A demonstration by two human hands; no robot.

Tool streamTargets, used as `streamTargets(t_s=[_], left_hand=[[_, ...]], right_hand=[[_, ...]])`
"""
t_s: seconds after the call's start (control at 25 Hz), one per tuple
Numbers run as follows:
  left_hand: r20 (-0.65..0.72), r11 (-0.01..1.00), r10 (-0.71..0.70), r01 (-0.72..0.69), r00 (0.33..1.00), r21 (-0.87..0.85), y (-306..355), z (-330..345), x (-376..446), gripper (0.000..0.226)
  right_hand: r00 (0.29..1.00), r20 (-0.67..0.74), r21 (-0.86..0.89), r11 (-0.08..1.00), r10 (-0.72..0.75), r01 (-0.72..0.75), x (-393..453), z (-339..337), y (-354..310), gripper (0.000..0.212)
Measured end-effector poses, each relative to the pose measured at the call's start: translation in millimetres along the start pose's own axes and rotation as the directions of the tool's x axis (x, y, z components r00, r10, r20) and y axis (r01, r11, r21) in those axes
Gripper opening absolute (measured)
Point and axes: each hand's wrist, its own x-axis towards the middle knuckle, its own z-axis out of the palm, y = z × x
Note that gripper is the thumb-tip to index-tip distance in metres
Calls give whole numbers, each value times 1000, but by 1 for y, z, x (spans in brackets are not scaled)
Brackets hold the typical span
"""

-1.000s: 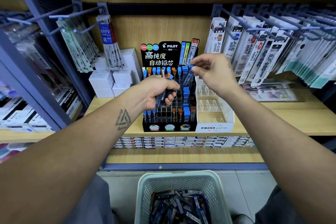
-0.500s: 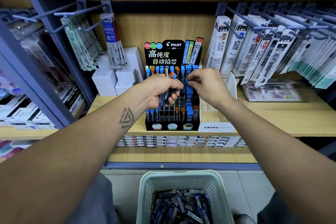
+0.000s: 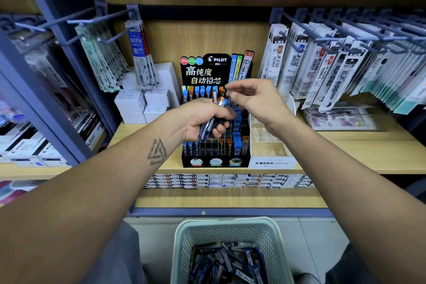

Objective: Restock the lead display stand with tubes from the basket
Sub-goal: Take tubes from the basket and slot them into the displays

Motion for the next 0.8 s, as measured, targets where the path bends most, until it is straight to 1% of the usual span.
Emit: streamTargets(t_s=[0.04,0.12,0.2,0.28,0.4,0.48,0.56,0.64,0.72,0.8], left_hand=[[38,1000,-2,2,999,1,0,1,-2,11],[84,1000,-2,2,996,-5,0,3,-5,9],[113,1000,2,-1,994,-8,0,3,-9,8],[124,1000,-1,0,992,14,0,1,-12,7],[66,997,-36,31,997,68,0,-6,-14,6],[11,996,-51,50,999,68,0,-12,-16,8],[-27,997,-46,47,999,59,1,-19,-18,15],[-32,998,-24,26,999,56,2,-24,-22,19],[-38,999,-10,12,999,52,3,-27,-29,15],[-74,997,-10,16,997,71,2,-34,-34,9]], right_hand=[[999,47,61,998,9,-12,-2,0,-3,21],[995,97,103,994,14,-25,-6,-1,-6,20],[992,120,138,989,29,-45,-9,-3,-4,21],[993,108,187,980,48,-67,-10,-8,-4,20],[998,19,231,970,67,-70,-6,-23,-5,11],[997,-17,216,974,76,-71,-7,-27,-7,10],[997,-16,157,985,69,-65,-8,-25,-8,5],[999,-5,111,992,53,-52,-9,-19,-8,6],[999,-1,86,995,43,-43,-9,-12,-9,7],[998,29,138,989,52,-55,-10,-1,-12,9]])
